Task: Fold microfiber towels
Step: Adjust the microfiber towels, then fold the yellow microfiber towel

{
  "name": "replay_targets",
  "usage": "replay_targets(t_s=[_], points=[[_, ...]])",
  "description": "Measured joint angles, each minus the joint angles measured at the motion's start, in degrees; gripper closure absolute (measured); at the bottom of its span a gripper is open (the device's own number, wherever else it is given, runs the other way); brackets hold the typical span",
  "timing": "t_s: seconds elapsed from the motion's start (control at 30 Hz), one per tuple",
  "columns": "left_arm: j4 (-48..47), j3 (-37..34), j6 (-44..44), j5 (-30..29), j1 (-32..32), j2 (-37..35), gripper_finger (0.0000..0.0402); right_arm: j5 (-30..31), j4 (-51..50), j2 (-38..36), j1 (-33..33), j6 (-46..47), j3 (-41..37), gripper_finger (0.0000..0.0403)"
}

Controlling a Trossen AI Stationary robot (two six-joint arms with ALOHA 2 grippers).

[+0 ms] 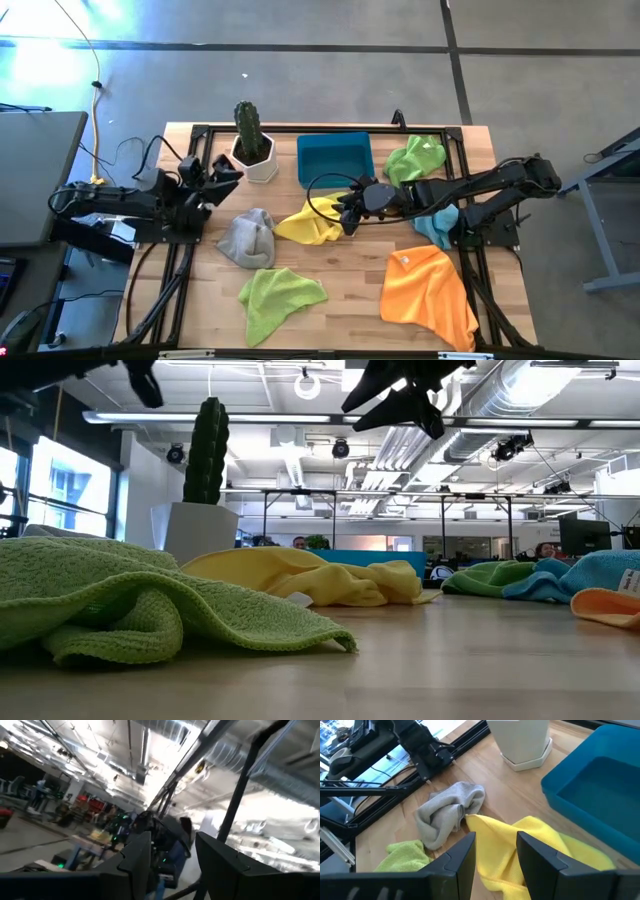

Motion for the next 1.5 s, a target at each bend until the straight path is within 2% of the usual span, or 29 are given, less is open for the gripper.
replay_targets(t_s=[0.17,0.33,0.5,0.67,0.93,1.2,1.4,1.5], points=[[-3.7,6.0,3.4,3.9,-2.0,11.6,0.0254,0.0,-0.7,0.0,0.0,-0.2,0.0,0.0270],[-10.8,12.3,6.4,3.8,-7.6,22.8,0.0254,0.0,-1.1,0.0,0.0,-0.8,0.0,0.0270],[-19.3,18.4,9.5,-1.5,-12.9,33.6,0.0254,0.0,-1.4,0.0,0.0,-2.5,0.0,0.0270],[-27.7,23.2,8.3,-6.7,-16.5,42.0,0.0254,0.0,-3.5,0.0,0.0,-2.5,0.0,0.0270],[-44.5,28.8,1.8,-7.5,-23.5,51.2,0.0254,-0.7,-7.6,0.0,0.0,-2.5,0.0,0.0270],[-45.6,28.9,1.4,-4.9,-32.6,59.6,0.0254,-0.8,-11.8,0.0,0.0,-6.2,-0.2,0.0270],[-45.8,29.0,-1.5,-7.1,-38.1,64.5,0.0254,-0.9,-12.7,0.0,0.0,-7.1,-0.2,0.0270],[-50.2,28.9,-5.0,-5.6,-39.9,65.7,0.0254,-0.9,-13.0,0.0,0.0,-7.5,-0.2,0.0270]])
